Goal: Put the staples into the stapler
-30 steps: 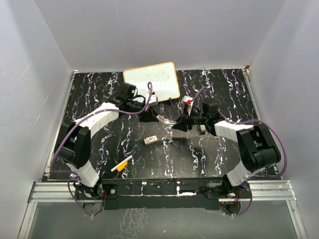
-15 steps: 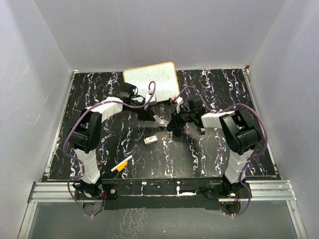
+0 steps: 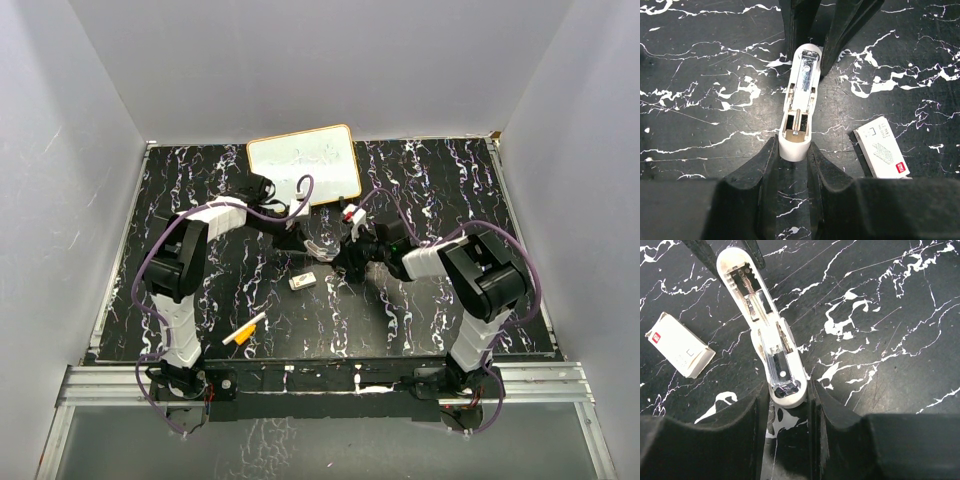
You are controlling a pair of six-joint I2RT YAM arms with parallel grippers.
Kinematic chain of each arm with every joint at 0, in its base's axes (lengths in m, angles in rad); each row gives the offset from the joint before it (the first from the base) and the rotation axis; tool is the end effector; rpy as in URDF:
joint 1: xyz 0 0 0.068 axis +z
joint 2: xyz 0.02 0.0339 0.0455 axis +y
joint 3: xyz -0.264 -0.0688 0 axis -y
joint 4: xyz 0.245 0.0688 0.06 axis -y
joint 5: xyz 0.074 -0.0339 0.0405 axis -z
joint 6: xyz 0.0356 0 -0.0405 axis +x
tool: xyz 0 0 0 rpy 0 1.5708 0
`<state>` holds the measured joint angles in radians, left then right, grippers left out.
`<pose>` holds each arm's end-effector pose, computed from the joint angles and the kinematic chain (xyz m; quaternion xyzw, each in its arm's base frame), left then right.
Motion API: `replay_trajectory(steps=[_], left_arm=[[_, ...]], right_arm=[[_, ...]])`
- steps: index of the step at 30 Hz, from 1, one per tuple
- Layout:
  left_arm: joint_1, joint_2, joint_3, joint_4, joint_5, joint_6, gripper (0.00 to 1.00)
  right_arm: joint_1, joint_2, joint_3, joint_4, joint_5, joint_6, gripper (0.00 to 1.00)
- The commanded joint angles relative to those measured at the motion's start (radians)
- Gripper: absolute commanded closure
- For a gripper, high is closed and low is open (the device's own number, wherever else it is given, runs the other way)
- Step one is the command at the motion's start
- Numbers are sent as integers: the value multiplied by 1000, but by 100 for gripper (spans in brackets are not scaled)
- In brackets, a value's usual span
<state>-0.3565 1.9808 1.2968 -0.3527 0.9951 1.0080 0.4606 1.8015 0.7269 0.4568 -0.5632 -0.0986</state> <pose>0.3650 -0.1678 0.1669 0.6322 0.5785 -0.3619 0.3670 0.2913 0.1658 0.1233 -0.3581 0.7853 0.3222 0.3890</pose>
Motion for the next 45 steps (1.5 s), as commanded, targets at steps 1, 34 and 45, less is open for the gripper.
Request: replay_trajectory(steps=[1,34,45], left_arm=[[-6,-37,-24,-63,26,71,100],[-28,-75,67,-135,-5,62,84],[-29,-86,61,-134,-29,69,52]], right_arm=[[18,-41,-73,-8,81,10,65],[7,-198,-40,-84,-39,-86,29],[-74,-321,127,-454,141,-181,19]])
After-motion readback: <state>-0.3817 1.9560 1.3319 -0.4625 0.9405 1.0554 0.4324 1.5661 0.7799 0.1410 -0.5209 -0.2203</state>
